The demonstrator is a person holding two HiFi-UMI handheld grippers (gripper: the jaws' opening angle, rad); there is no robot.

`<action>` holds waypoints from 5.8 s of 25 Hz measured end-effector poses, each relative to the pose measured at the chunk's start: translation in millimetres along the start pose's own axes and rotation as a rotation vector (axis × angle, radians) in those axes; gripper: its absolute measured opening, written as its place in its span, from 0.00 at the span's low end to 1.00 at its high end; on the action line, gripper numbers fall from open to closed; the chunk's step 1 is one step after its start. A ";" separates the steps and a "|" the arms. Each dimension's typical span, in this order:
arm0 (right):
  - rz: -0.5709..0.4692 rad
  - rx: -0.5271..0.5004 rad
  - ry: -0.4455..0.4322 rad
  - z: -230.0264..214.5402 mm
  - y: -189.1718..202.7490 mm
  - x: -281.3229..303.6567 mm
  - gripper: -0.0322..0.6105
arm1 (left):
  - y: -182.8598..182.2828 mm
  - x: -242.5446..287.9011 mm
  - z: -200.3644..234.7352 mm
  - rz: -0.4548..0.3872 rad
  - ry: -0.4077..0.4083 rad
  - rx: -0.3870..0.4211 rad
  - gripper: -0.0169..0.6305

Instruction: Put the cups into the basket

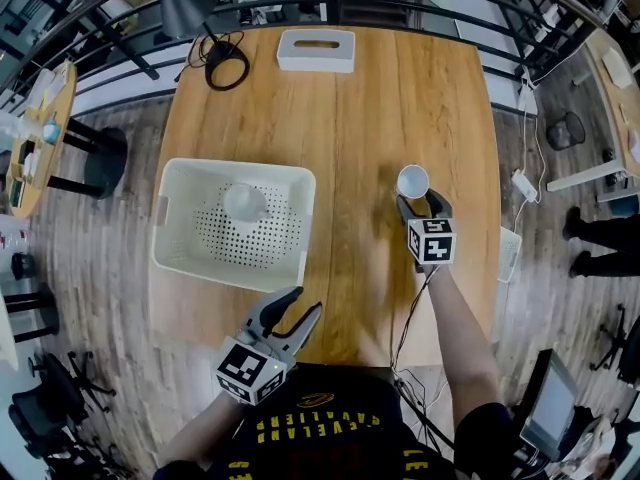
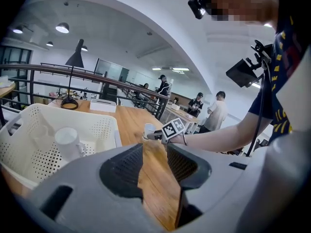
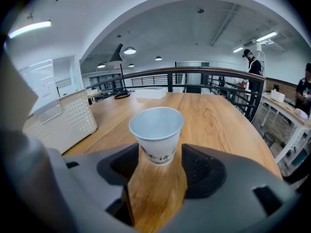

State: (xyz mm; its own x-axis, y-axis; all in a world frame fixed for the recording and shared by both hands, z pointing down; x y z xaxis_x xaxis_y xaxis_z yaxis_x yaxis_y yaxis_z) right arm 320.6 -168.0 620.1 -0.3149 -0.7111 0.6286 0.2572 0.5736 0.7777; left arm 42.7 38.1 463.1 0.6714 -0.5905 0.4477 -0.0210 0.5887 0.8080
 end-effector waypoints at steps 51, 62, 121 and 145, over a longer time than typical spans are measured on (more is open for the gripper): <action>-0.179 0.049 0.119 93.8 -37.0 -137.0 0.42 | 16.7 -74.7 25.9 -0.032 0.161 0.074 0.25; -0.258 0.039 0.165 169.2 -60.1 -186.4 0.42 | 30.6 -128.8 63.2 -0.068 0.211 0.077 0.25; -0.292 -0.360 -0.622 344.5 -155.3 -74.7 0.42 | 45.7 -185.3 122.4 -0.143 -0.161 -0.117 0.26; -0.146 -0.512 -0.707 413.6 -144.9 7.4 0.42 | 47.8 -202.6 185.0 -0.104 -0.167 -0.196 0.25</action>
State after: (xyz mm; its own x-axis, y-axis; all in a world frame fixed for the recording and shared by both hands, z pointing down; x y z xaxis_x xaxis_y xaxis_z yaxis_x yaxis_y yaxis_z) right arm -96.9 -88.2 513.1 -0.8238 -0.2480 0.5097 0.4949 0.1237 0.8601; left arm -231.4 83.8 481.8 0.5303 -0.7269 0.4364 0.1964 0.6060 0.7708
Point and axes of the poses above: the fingertips, and each gripper's own axes: x forward along the fingers, z to its left, y out of its underside, the point moved 7 cm from there along -x, backward along the fingers, and after that the axes turned 4 degrees about -x, right-handed, at the moved point
